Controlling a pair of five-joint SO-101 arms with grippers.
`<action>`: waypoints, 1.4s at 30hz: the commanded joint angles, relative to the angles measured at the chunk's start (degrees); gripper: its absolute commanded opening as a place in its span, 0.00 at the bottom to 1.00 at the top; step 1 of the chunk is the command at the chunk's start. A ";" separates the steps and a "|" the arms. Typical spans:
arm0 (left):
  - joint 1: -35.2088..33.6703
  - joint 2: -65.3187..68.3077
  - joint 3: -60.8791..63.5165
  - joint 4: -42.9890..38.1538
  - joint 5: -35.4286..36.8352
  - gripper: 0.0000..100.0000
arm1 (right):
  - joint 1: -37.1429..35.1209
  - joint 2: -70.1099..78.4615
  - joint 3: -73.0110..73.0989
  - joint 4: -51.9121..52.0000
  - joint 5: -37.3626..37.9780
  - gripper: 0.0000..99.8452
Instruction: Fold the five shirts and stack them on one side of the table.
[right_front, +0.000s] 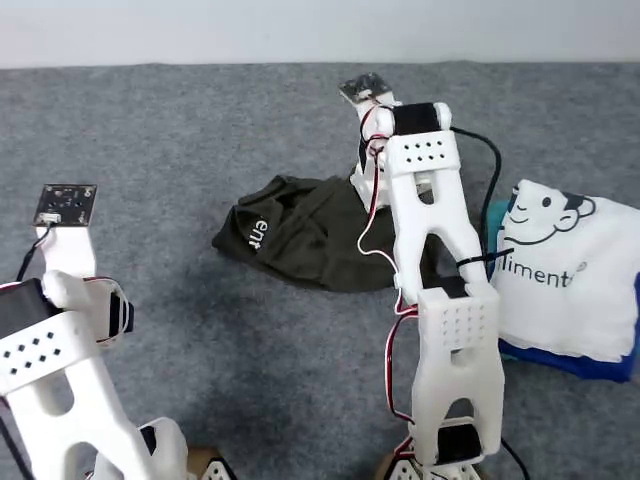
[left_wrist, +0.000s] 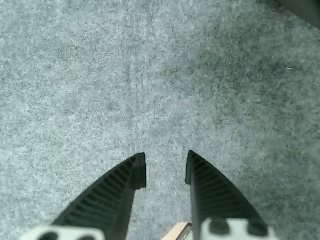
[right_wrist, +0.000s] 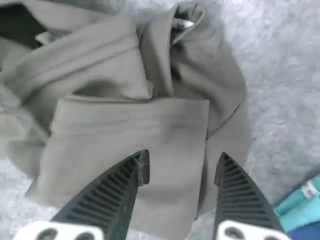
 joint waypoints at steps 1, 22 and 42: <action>0.53 -1.41 -0.13 -1.05 -0.18 0.13 | 0.66 2.51 -2.81 -1.19 -0.35 0.22; 0.53 -1.41 3.74 -3.96 -0.18 0.13 | 1.27 3.91 -21.27 5.32 7.21 0.01; 0.62 -1.32 3.12 -5.19 -0.18 0.13 | 1.54 -2.15 2.20 -1.98 4.84 0.13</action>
